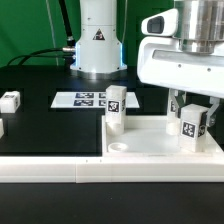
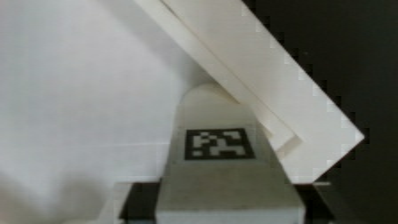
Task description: Assemble square table
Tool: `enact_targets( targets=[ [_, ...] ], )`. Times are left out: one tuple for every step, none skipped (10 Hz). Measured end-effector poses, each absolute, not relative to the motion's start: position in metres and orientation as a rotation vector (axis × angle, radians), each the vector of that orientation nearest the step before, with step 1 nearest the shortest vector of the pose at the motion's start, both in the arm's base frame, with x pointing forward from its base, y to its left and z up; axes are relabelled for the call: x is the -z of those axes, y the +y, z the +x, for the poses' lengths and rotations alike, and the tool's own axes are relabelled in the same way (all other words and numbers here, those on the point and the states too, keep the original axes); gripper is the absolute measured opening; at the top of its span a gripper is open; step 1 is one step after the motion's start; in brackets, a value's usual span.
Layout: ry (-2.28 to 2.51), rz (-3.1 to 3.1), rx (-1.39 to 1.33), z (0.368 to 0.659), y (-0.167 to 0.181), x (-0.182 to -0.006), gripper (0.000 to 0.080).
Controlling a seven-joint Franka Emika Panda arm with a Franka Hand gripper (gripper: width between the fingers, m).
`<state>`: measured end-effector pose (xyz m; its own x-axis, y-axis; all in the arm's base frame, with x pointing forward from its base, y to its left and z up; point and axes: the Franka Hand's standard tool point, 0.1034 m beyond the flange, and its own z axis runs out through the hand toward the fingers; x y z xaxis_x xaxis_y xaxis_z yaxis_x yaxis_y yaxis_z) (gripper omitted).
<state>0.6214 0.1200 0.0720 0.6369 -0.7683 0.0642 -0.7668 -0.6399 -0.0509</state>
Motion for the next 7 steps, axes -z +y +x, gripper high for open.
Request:
enact_targets(
  targets=[
    [1.428, -2.771, 0.126, 0.6213, 0.1202, -0.072, 0.0291],
    [1.591, -2.677, 0.128, 0.621, 0.1204, -0.0719, 0.0291],
    [1.698, -2.604, 0.126, 0.621, 0.1201, -0.0718, 0.0291],
    [1.851, -2.481, 0.11, 0.621, 0.1193, -0.0718, 0.0291],
    [2.048, -2.313, 0.103, 0.6207, 0.1189, -0.0719, 0.0291],
    [2.12, -2.242, 0.092, 0.6204, 0.1183, -0.0717, 0.0291],
    [2.203, -2.15, 0.083, 0.6207, 0.1182, -0.0718, 0.0291]
  ],
)
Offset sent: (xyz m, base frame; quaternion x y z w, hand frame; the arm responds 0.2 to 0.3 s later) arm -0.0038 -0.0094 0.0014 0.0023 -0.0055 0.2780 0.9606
